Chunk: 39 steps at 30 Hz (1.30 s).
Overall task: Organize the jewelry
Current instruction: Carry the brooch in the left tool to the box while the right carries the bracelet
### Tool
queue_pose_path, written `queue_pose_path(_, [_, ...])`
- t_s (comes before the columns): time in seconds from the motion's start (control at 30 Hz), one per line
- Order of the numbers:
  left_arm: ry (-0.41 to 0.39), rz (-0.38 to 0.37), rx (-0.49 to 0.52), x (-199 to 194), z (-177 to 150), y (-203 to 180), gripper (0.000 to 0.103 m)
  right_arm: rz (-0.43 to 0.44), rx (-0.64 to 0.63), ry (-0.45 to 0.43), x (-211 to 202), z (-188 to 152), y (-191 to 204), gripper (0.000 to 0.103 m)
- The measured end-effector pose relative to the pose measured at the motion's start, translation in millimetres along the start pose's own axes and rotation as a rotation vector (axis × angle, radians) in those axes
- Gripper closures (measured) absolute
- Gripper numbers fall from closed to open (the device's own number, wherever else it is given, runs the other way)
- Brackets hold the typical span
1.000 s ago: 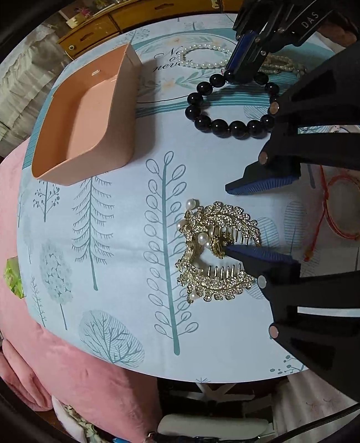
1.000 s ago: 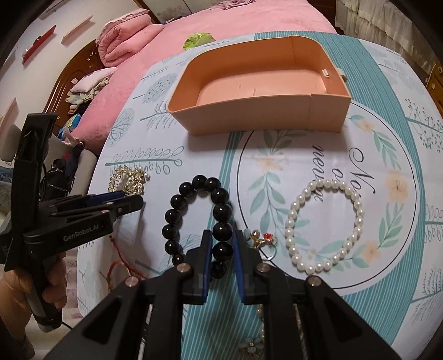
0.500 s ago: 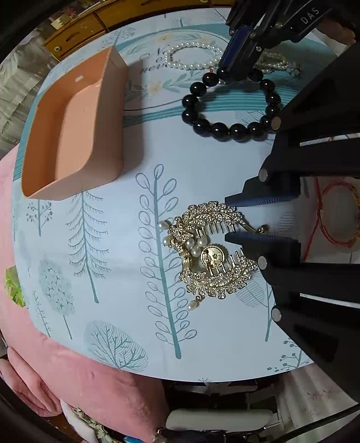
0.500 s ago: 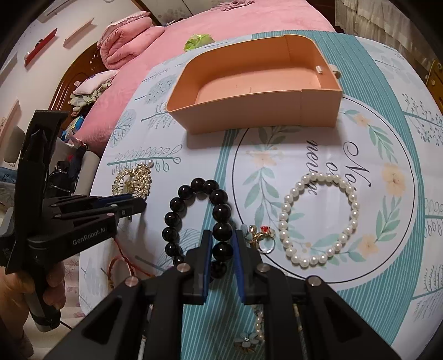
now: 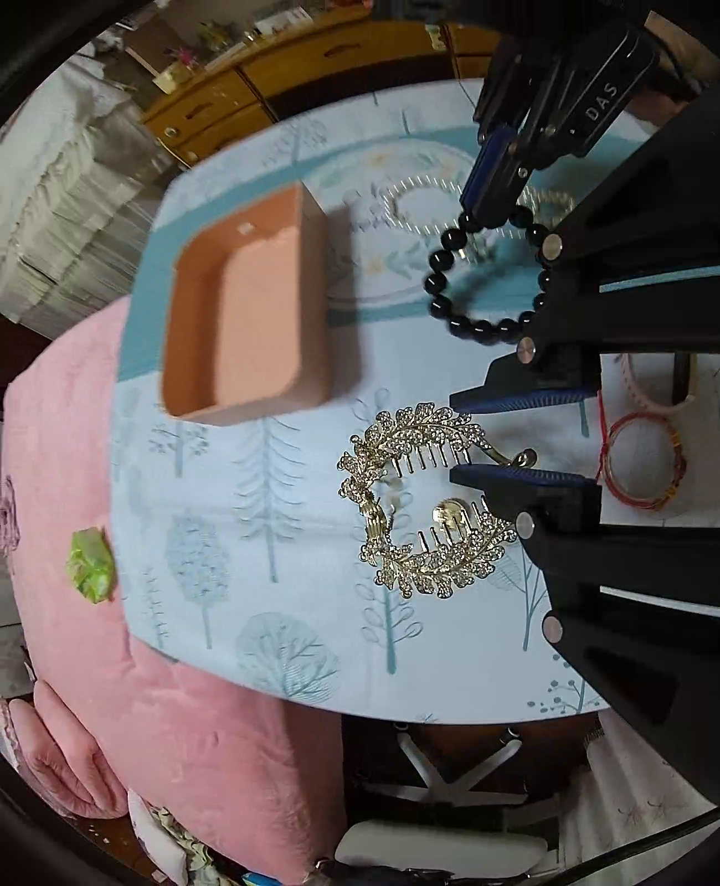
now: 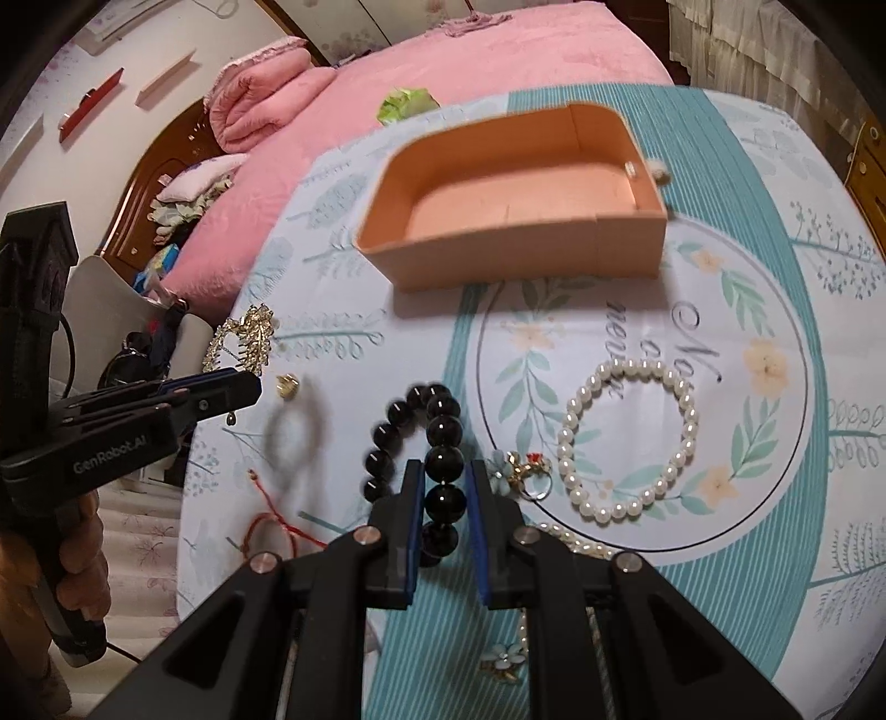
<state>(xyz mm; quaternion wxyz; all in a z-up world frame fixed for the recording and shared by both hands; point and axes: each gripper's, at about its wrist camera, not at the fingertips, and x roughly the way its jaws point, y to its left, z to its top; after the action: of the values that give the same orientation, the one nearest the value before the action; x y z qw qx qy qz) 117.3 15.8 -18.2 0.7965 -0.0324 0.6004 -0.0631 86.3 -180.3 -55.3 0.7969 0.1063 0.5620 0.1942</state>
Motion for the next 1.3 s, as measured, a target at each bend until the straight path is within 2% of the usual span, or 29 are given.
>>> queue_pose_path(0.27, [-0.074, -0.06, 0.038, -59.3, 46.1, -19.0, 0.087, 0.042, 0.004, -0.087, -45.9, 35.0, 2.8, 0.088])
queue_pose_path(0.43, [-0.127, -0.06, 0.103, -73.2, 77.1, -44.6, 0.087, 0.061, 0.002, -0.151, -72.2, 69.7, -0.6, 0.088])
queue_pose_path(0.6, [-0.142, -0.058, 0.144, -56.3, 100.2, -71.0, 0.087, 0.03, -0.007, -0.21, -86.2, 106.4, -2.8, 0.088])
queue_pose_path(0.73, [-0.147, -0.039, 0.168, -34.8, 111.1, -84.6, 0.087, 0.011, 0.003, -0.219, -76.7, 135.6, -9.0, 0.088])
queue_pose_path(0.93, [-0.114, -0.028, 0.163, 2.6, 118.9, -90.7, 0.087, -0.012, 0.024, -0.165, -39.5, 165.2, -25.0, 0.088])
queue_pose_path(1.03, [-0.083, -0.012, 0.152, 28.4, 122.6, -92.9, 0.087, -0.073, 0.032, -0.121, -14.9, 172.5, -38.7, 0.088])
queue_pose_path(1.17, [-0.049, -0.001, 0.151, 52.6, 123.4, -98.2, 0.087, -0.204, 0.004, -0.026, 14.9, 172.8, -51.4, 0.088])
queue_pose_path(1.3, [-0.038, -0.003, 0.158, 66.4, 125.2, -104.0, 0.087, -0.201, 0.019, -0.03, 13.1, 163.6, -64.5, 0.083])
